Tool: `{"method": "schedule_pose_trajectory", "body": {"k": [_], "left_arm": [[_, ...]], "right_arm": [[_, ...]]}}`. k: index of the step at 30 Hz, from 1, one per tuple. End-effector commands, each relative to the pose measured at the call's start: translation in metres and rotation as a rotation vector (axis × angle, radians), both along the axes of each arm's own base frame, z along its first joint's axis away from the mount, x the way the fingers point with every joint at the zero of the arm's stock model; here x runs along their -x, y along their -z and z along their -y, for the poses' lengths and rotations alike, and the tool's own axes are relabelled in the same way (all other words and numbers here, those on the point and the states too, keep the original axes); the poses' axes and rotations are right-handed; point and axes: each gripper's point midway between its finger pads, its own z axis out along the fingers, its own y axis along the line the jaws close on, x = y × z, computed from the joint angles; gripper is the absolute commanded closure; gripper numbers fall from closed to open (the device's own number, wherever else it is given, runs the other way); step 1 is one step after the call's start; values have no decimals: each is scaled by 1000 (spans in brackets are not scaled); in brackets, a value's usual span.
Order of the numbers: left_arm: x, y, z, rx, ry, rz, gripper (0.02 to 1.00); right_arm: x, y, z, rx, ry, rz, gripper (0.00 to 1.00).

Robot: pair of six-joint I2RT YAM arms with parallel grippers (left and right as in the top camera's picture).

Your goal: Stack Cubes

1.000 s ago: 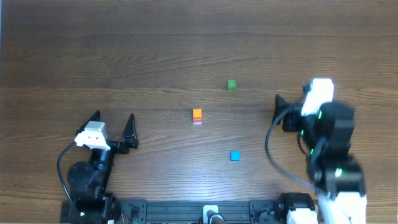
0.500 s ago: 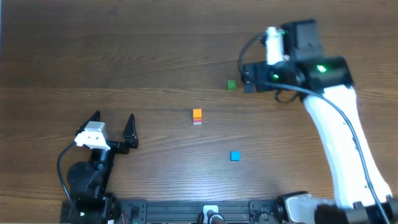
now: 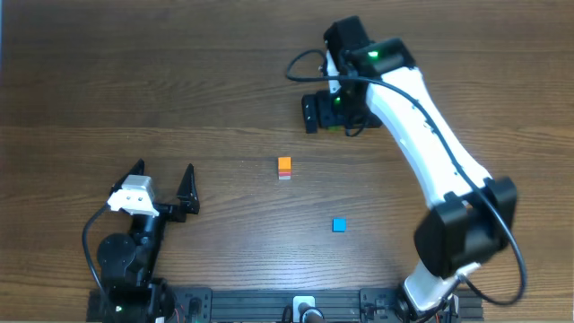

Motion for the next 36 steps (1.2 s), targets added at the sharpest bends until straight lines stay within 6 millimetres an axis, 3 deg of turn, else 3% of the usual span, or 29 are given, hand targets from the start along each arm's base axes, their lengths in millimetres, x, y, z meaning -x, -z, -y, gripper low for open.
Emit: {"method": "schedule_pose_trajectory", "body": {"k": [1, 6, 21, 36], "left_arm": [[0, 1, 0, -14, 5, 4, 18], [0, 1, 0, -14, 5, 4, 18], [0, 1, 0, -14, 5, 4, 18], [0, 1, 0, -14, 5, 4, 18]], "right_arm": [[-12, 26, -4, 31, 18, -38, 7], [-24, 51, 6, 113, 112, -46, 9], [-62, 89, 14, 169, 150, 7, 7], [-74, 116, 27, 163, 194, -25, 27]]}}
